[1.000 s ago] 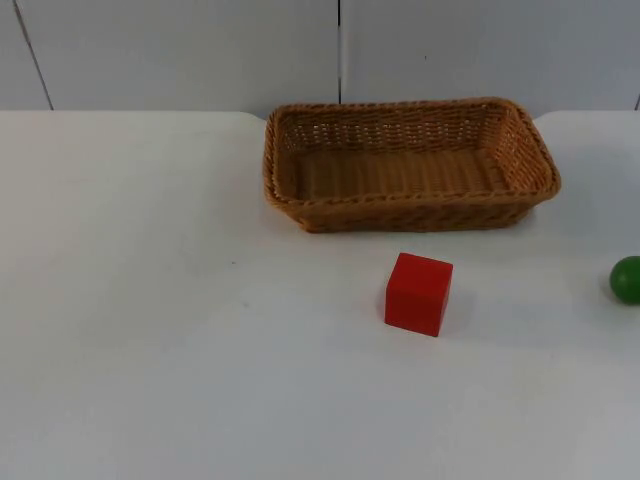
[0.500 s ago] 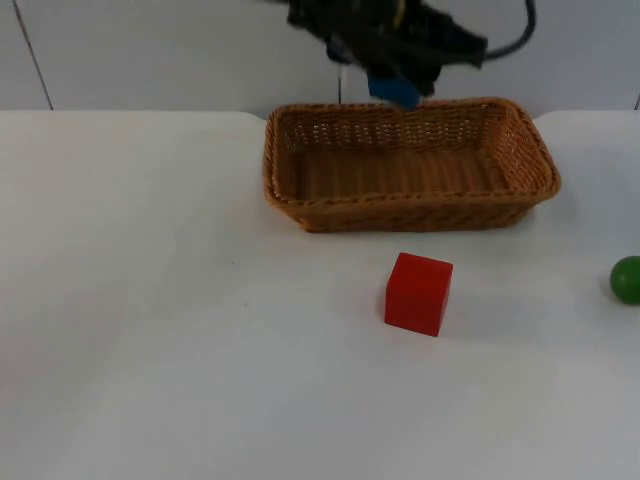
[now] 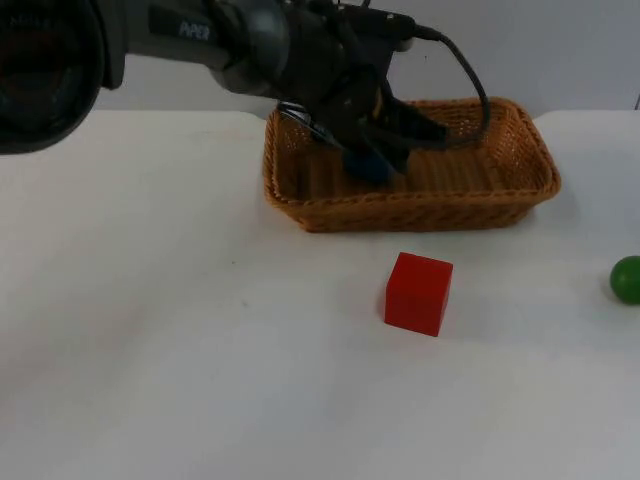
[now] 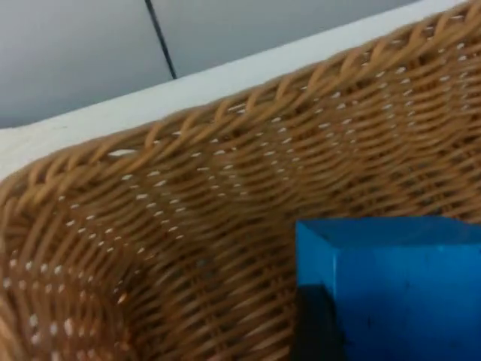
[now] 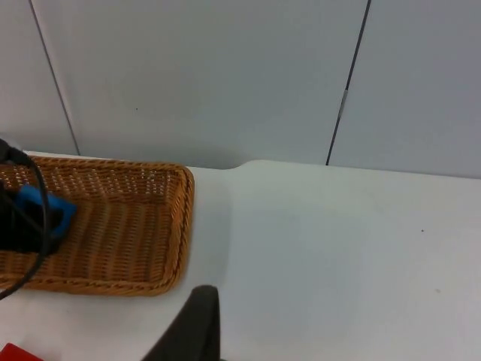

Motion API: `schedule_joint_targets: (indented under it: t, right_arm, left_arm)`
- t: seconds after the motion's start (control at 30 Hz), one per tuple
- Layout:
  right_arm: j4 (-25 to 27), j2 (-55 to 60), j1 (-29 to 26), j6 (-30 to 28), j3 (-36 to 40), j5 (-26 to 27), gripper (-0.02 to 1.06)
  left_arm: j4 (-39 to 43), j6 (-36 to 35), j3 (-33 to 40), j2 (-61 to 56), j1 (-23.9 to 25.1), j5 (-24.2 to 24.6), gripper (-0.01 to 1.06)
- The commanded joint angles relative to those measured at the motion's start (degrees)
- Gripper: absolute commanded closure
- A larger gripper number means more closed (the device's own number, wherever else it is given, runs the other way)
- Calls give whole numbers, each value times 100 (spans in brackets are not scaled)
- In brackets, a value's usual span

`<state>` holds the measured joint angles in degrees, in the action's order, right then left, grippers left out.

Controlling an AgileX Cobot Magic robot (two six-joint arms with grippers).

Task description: Place all geometric objects except the red cube into the basket.

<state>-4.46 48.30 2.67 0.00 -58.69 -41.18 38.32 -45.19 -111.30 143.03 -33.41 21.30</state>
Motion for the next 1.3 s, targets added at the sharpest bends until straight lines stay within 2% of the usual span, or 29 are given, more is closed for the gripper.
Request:
schedule_joint_targets:
  t: [0.0, 0.03, 0.07, 0.1, 0.17, 0.37, 0.63, 0.87, 1.0, 1.07, 1.13, 1.27]
  right_arm:
    - [-30, -55, -10, -90, -36, -9, -1]
    - [-30, -55, -10, -90, -36, 25, -1]
    - [-30, -55, -10, -90, -36, 25, -1]
    - [-30, -55, -10, -90, -36, 51, -1]
    - [-30, -55, -10, -90, -36, 67, -1]
    - [-30, -55, -10, -90, -36, 56, -1]
    - [-7, -55, -10, -90, -36, 31, -1]
    - [32, -55, -10, -90, -36, 15, -1]
    - [32, -55, -10, -90, -36, -110, -1]
    - [32, -55, -10, -90, -36, -137, -1]
    - [32, -55, -10, -90, -36, -159, -1]
    - [32, -55, -10, -90, -36, -159, -1]
  left_arm:
    - [-124, -67, -111, -41, 19, 233, 77]
    - [-236, -67, -144, -64, 4, 332, 61]
    - [-236, -67, -144, -64, 4, 332, 61]
    - [-455, -67, -173, -81, 4, 414, 43]
    - [-736, 272, -171, -234, 4, 413, -1]
    - [-1228, 894, -171, -789, -20, 406, 0]
    - [-1586, 2048, -124, -2145, -30, 1584, 0]
    - [-2128, 2587, 299, -3334, 198, 1698, 0]
    - [-3167, 3459, 719, -4269, 630, 1711, 0]
    - [-3311, 3590, 865, -4467, 744, 1720, 0]
    - [-3319, 3606, 1486, -5067, 1081, 1746, 0]
    - [-3320, 3606, 2232, -5712, 1508, 1734, 0]
